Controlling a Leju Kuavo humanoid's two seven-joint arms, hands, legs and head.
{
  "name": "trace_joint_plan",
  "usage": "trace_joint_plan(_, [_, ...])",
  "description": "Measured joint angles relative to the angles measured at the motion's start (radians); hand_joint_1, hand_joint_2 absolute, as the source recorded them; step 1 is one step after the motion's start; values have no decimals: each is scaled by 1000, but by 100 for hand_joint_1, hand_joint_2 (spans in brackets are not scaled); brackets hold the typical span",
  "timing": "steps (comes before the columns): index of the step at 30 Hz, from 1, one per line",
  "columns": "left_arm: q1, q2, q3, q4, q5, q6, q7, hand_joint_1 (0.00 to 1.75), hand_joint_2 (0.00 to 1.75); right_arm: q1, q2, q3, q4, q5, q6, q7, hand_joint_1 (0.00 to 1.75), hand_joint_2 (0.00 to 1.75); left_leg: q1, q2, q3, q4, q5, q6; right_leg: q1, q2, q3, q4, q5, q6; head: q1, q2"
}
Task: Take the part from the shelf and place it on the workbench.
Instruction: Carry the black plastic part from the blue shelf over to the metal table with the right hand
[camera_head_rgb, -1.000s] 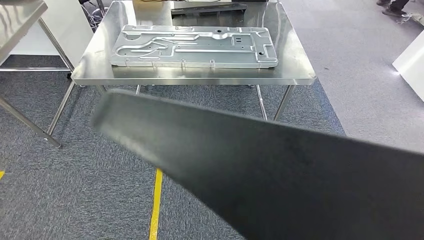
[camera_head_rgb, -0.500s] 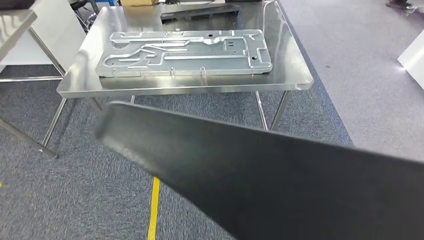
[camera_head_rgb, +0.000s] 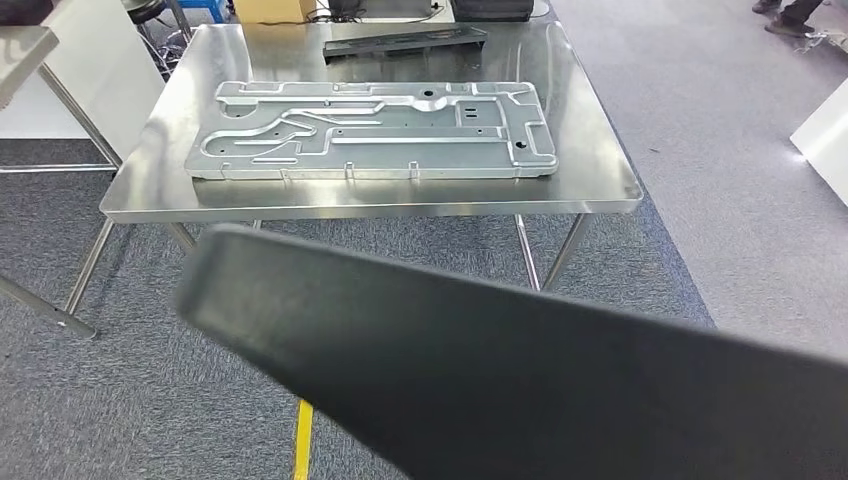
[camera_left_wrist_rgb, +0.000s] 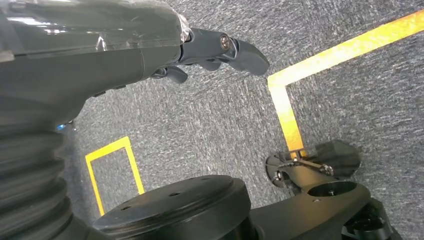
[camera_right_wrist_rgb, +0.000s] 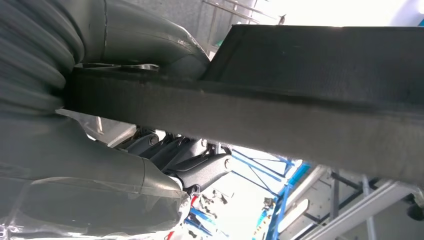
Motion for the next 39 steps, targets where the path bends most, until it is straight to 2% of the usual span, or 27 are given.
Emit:
trace_joint_plan(2, [4,0,1,0,1,-1,0,0,175,0,2,0,0,0,3,0,140,175,2,-2,22,-4,-19,0,-5,0,-86,82,-54,6,0,0])
trace_joint_plan(3, [5,-1,1,0,2,-1,0,0,175,0,2,0,0,0,5,1,140,175,3,-3,34,-4,-30,-1,-8,-1,-115,92,-77,9,0,0])
trace_joint_plan(4, [7,-1,1,0,3,-1,0,0,175,0,2,0,0,0,7,1,140,175,4,-5,49,-4,-43,-4,-10,-1,-131,75,-82,12,0,0])
trace_joint_plan(5, [9,-1,1,0,4,-1,0,0,175,0,2,0,0,0,9,1,140,175,6,-6,67,-4,-57,-7,-12,-2,-135,35,-64,14,0,0])
trace_joint_plan(6, [12,-1,1,0,5,0,0,0,175,0,2,0,1,-1,10,1,140,175,7,-6,84,-4,-72,-10,-13,-4,-131,-24,-12,14,0,0])
trace_joint_plan(7, [14,-1,1,0,5,0,1,0,175,0,2,0,2,-1,10,1,140,175,7,-6,102,-3,-88,-15,-13,-8,-128,-80,55,12,0,0])
trace_joint_plan(9, [16,-1,1,0,6,0,2,0,175,0,2,1,5,-2,11,2,140,175,5,-5,122,-9,-113,-26,-8,-12,-122,-147,146,-1,1,0])
trace_joint_plan(10, [15,-1,1,0,6,1,2,0,175,-2,2,1,6,-3,11,3,140,175,5,-4,131,-9,-115,-33,-5,-11,-119,-154,154,-9,1,0])
trace_joint_plan(12, [11,0,2,0,6,2,3,0,175,-6,1,2,5,-4,12,3,140,175,6,-3,129,20,-98,-47,-5,-6,-96,-165,141,-23,0,0])
trace_joint_plan(13, [10,0,2,0,6,2,4,0,175,-8,0,2,4,-5,12,3,140,175,6,-2,109,69,-80,-52,-7,-5,-80,-171,133,-30,0,0])
trace_joint_plan(15, [6,1,2,0,6,2,4,0,175,-9,-1,2,4,-6,11,3,140,175,8,-2,27,199,-76,-57,-9,-7,-48,-180,114,-40,0,0])
trace_joint_plan(17, [0,1,2,0,6,2,4,0,175,-10,-1,2,4,-7,11,3,140,175,8,-2,-61,297,-138,-59,-9,-8,-20,-182,92,-44,0,0])
trace_joint_plan(19, [-7,1,2,0,4,2,4,0,175,-8,-1,2,4,-7,9,2,140,175,8,-1,-103,303,-203,-60,-9,-6,10,-183,69,-44,0,0])
trace_joint_plan(20, [-9,1,2,0,2,2,4,0,175,-6,-1,2,4,-6,8,2,140,175,8,-1,-106,271,-201,-60,-9,-4,27,-183,58,-42,0,0])
trace_joint_plan(21, [-9,0,2,0,-1,2,4,0,175,-3,-1,2,4,-5,5,1,140,175,8,-1,-101,218,-168,-57,-9,-3,43,-183,46,-41,0,0])
trace_joint_plan(23, [-6,0,2,0,-5,2,1,0,175,8,-1,2,3,-2,-3,-3,140,175,6,-1,-90,102,-48,-51,-7,2,69,-180,26,-34,0,0])
trace_joint_plan(24, [-5,0,2,0,-6,2,-1,0,175,14,-1,2,2,0,-7,-6,140,175,4,-1,-87,67,-3,-47,-5,3,75,-179,15,-28,0,0])
trace_joint_plan(25, [-5,0,2,0,-7,2,-3,0,175,20,-1,2,0,1,-10,-10,140,175,2,-2,-86,50,23,-44,-4,5,80,-178,5,-22,0,0])
trace_joint_plan(28, [-6,-2,2,0,-8,2,-6,0,175,32,-1,2,-8,1,-14,-22,140,175,5,-1,-71,39,39,-30,-1,6,94,-173,-22,-5,0,0])
trace_joint_plan(29, [-6,-4,2,0,-9,2,-6,0,175,34,-1,1,-11,1,-14,-25,140,175,8,0,-65,34,41,-25,-2,5,87,-152,-37,-2,0,0])
trace_joint_plan(30, [-6,-5,2,0,-10,3,-8,0,175,37,0,1,-12,1,-14,-26,140,175,10,1,-61,28,42,-20,-3,4,67,-109,-60,1,0,0])
trace_joint_plan(32, [-4,-5,1,0,-10,3,-12,0,175,44,2,1,-13,1,-14,-28,140,175,8,2,-58,27,36,-13,-4,2,-10,19,-115,5,0,0])
trace_joint_plan(33, [-3,-5,1,0,-10,4,-14,0,175,49,3,1,-13,1,-14,-28,140,175,6,1,-57,27,33,-11,-4,2,-49,73,-127,7,0,0])
trace_joint_plan(34, [-2,-6,1,0,-10,4,-18,0,175,52,3,0,-13,1,-14,-28,140,175,5,-1,-54,27,29,-10,-4,2,-74,96,-119,7,0,0])
trace_joint_plan(35, [-1,-6,1,0,-10,4,-21,0,175,55,3,0,-14,1,-14,-28,140,175,4,-2,-50,27,25,-11,-4,2,-81,80,-88,5,0,0])
trace_joint_plan(37, [1,-7,1,0,-11,4,-24,0,175,57,3,-2,-14,1,-14,-28,140,175,3,-4,-38,26,16,-13,-2,1,-47,-42,5,-4,0,0])
trace_joint_plan(39, [3,-8,1,0,-11,5,-25,0,175,58,3,-4,-16,1,-15,-30,140,175,-1,-5,-29,26,9,-20,4,0,-12,-145,59,-15,0,0])
